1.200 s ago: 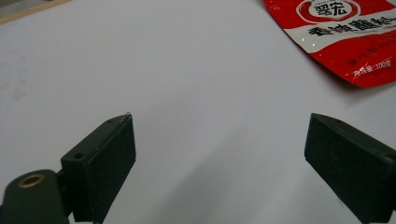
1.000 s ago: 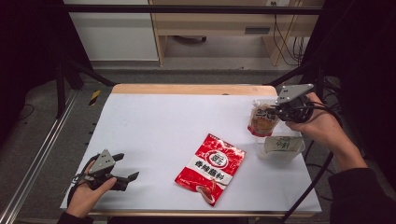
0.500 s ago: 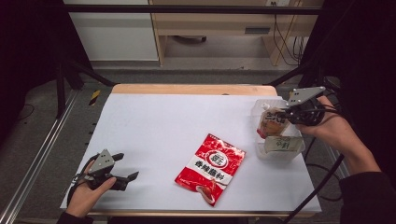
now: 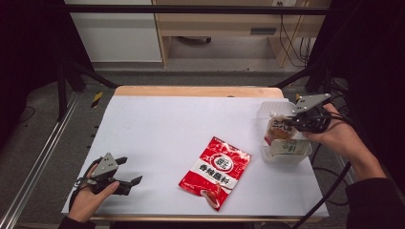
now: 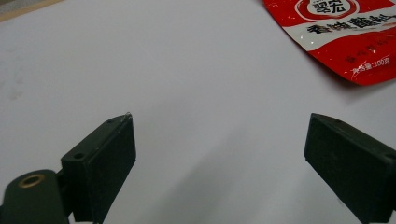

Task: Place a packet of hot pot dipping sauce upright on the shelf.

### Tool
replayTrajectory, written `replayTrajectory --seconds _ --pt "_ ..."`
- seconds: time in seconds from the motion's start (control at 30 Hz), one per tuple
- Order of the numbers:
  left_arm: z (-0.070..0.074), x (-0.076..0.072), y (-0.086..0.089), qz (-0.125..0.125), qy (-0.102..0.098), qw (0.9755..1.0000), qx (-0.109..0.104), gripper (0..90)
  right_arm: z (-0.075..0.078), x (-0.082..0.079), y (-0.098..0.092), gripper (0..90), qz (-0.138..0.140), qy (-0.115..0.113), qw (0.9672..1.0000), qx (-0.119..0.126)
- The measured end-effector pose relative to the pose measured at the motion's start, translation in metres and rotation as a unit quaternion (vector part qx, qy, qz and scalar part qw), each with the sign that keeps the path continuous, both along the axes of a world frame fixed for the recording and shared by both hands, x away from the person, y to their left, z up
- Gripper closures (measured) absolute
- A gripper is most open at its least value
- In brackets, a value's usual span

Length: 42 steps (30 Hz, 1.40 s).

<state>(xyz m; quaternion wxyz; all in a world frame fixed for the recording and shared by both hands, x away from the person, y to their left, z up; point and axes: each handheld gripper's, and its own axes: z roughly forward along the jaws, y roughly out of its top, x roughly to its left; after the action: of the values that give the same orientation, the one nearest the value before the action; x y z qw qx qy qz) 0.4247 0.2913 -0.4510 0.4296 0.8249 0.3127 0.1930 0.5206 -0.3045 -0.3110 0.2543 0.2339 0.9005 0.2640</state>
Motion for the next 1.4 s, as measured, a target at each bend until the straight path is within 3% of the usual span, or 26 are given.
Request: replayTrajectory --seconds 0.57,0.73,0.83,0.97,1.07,1.27,1.4 --pt "-0.001 -0.001 -0.002 -0.005 0.002 1.0000 0.004 8.7 -0.031 0.006 0.006 86.6 -0.004 0.044 0.9990 -0.002" --pt "-0.001 -0.001 -0.003 -0.010 0.004 0.9999 0.007 8.7 -0.032 0.004 0.005 84.3 -0.010 0.051 0.9987 0.004" --pt "-0.001 -0.001 -0.004 -0.011 0.003 0.9999 0.008 8.7 -0.030 0.002 0.005 73.4 -0.022 0.051 0.9983 0.013" --pt "-0.001 -0.001 -0.004 -0.011 0.002 0.9999 0.009 8.7 -0.022 -0.002 0.003 58.1 -0.042 0.033 0.9976 0.044" --pt "-0.001 -0.002 -0.004 -0.009 0.000 0.9999 0.012 8.7 -0.014 -0.007 0.008 48.0 -0.057 0.021 0.9970 0.049" --pt "0.001 -0.002 -0.005 -0.005 -0.006 0.9999 0.011 9.1 0.015 -0.033 0.042 32.0 -0.079 -0.023 0.9943 0.068" --pt "0.001 -0.002 -0.005 -0.006 -0.007 0.9999 0.012 9.0 0.020 -0.045 0.058 27.3 -0.069 -0.030 0.9943 0.075"
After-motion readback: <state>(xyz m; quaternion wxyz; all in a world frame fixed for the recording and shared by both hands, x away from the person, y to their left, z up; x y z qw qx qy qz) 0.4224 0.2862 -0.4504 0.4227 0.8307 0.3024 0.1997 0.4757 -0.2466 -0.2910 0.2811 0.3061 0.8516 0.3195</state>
